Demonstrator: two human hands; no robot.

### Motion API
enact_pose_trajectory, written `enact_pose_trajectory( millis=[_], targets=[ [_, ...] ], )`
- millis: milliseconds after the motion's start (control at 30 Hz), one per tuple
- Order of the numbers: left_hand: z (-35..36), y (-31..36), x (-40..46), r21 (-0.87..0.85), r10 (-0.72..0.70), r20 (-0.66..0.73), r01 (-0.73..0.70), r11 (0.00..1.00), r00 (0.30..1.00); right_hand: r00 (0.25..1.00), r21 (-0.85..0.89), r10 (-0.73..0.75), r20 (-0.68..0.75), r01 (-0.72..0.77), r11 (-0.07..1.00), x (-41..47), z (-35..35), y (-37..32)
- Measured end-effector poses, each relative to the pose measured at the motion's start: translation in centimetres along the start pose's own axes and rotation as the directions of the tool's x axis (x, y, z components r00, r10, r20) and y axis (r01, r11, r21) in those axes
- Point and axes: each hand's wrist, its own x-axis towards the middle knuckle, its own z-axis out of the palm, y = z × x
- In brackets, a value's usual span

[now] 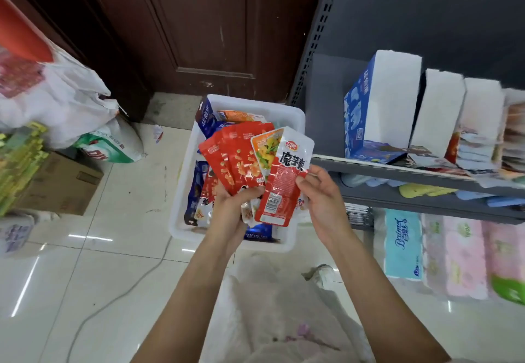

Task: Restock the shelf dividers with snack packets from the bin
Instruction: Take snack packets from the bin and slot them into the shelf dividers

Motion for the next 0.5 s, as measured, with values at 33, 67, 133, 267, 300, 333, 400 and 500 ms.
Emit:
enact_pose_trajectory(
  millis=[33,67,133,267,300,333,400,500],
  targets=[
    [0.9,-0.1,-0.1,0.003,-0.019,0.032,0.019,1.000,0.999,0.999,-0.024,-0.026,-0.020,0.025,0.999,-0.2,-0.7,-0.3],
    [1.5,-0.1,-0.1,0.017,-0.033,0.046,0.032,0.999,0.998,0.998,-0.048,-0.053,-0.030,0.052,0.997,-0.4,-1.3,-0.5],
    [3.0,-0.4,-0.1,0.082,-0.036,0.060,0.031,0.996,0.998,0.995,-0.077,-0.093,-0.044,0.089,0.993,-0.8,-2.6,-0.9],
    [6.9,-1.5,-0.4,0.168,-0.013,0.045,0.005,0.986,0.999,0.991,-0.029,-0.122,-0.057,0.121,0.992,-1.3,-5.9,-1.8],
    [7.9,-1.8,-0.4,0.172,-0.011,0.041,0.004,0.985,0.999,0.990,-0.015,-0.125,-0.058,0.125,0.992,-1.3,-7.0,-2.0],
    [8.9,-2.2,-0.4,0.173,-0.012,0.037,0.006,0.985,0.999,0.990,0.009,-0.126,-0.064,0.127,0.992,-1.3,-8.1,-2.2],
    [11.1,-3.1,-0.4,0.173,0.002,0.014,-0.004,0.985,1.000,0.990,0.054,-0.117,-0.080,0.121,0.991,-1.3,-10.7,-2.8],
    [15.2,-5.2,-0.9,0.193,0.073,0.019,-0.076,0.978,0.997,0.987,-0.013,-0.145,-0.074,0.144,0.989,-1.7,-15.1,-4.1]
  ],
)
